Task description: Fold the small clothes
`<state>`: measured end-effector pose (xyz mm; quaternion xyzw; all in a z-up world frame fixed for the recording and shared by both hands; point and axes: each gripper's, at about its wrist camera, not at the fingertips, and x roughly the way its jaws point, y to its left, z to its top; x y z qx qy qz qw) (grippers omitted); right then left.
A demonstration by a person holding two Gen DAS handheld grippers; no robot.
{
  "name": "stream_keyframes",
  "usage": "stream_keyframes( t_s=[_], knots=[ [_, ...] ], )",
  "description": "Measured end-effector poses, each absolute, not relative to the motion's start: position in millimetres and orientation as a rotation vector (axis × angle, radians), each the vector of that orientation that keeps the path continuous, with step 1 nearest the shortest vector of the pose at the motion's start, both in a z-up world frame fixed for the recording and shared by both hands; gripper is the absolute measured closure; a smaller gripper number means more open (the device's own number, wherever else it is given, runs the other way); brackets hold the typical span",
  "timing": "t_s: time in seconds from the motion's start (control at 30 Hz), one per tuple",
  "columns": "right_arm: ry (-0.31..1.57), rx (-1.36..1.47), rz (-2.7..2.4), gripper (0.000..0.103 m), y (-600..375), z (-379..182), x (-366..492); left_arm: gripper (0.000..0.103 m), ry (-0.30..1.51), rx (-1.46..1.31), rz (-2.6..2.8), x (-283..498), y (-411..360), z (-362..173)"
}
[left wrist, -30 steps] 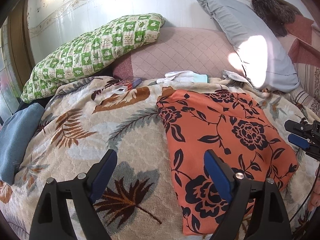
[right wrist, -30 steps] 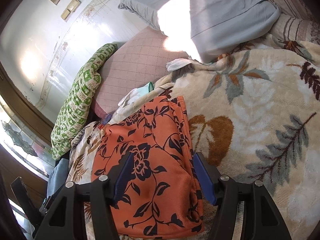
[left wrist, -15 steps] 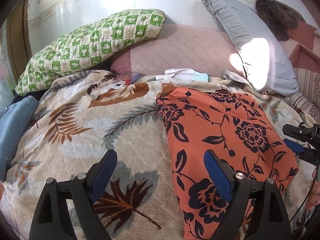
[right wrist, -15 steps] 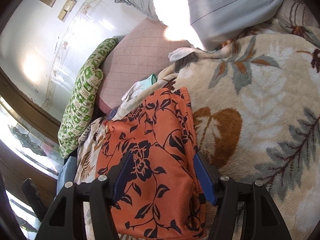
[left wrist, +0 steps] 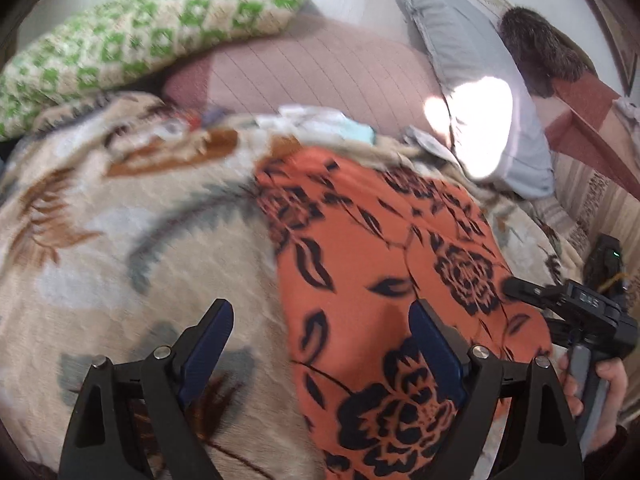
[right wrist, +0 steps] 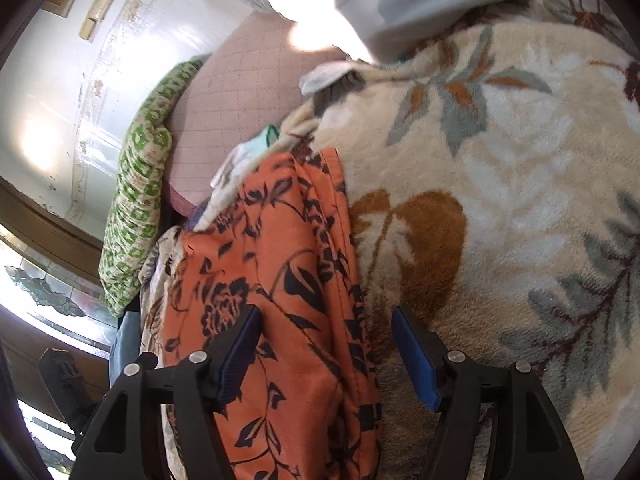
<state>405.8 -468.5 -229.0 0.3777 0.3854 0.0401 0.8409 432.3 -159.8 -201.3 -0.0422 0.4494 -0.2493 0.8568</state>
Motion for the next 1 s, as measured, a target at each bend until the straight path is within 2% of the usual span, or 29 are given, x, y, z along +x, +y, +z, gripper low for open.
stream_keyframes(
  t_s=[0.1, 0.3, 0.37, 0.5, 0.6, 0.73, 0.9, 0.97, 1.0],
  knots=[
    [0.849, 0.847, 0.134, 0.030, -464, -241, 411, 0.013, 0.994, -0.105, -0.584, 428, -170, -212],
    [0.865, 0.837, 0.237, 0.029, -442, -244, 414, 0.014, 0.972, -0.075, -0.596, 416, -181, -215],
    [0.853, 0.807, 0.226, 0.029, -434, -241, 414, 0.020, 0.970, -0.090, -0.595, 417, -179, -215],
    [0.861, 0.766, 0.215, 0.041, -422, -238, 415, 0.029, 0.963, -0.102, -0.582, 418, -175, -213],
    [0.843, 0.744, 0.221, 0.053, -416, -231, 413, 0.040, 0.948, -0.081, -0.575, 417, -176, -210],
    [0.816, 0.690, 0.228, 0.058, -408, -221, 410, 0.048, 0.936, -0.063, -0.565, 416, -177, -206],
    [0.825, 0.680, 0.223, 0.059, -410, -224, 410, 0.049, 0.925, -0.021, -0.557, 414, -181, -206],
    [0.838, 0.712, 0.235, 0.058, -414, -229, 411, 0.044, 0.923, -0.004, -0.549, 414, -182, -206],
    [0.842, 0.735, 0.240, 0.054, -417, -232, 412, 0.043, 0.923, 0.001, -0.544, 414, -183, -207]
  ],
)
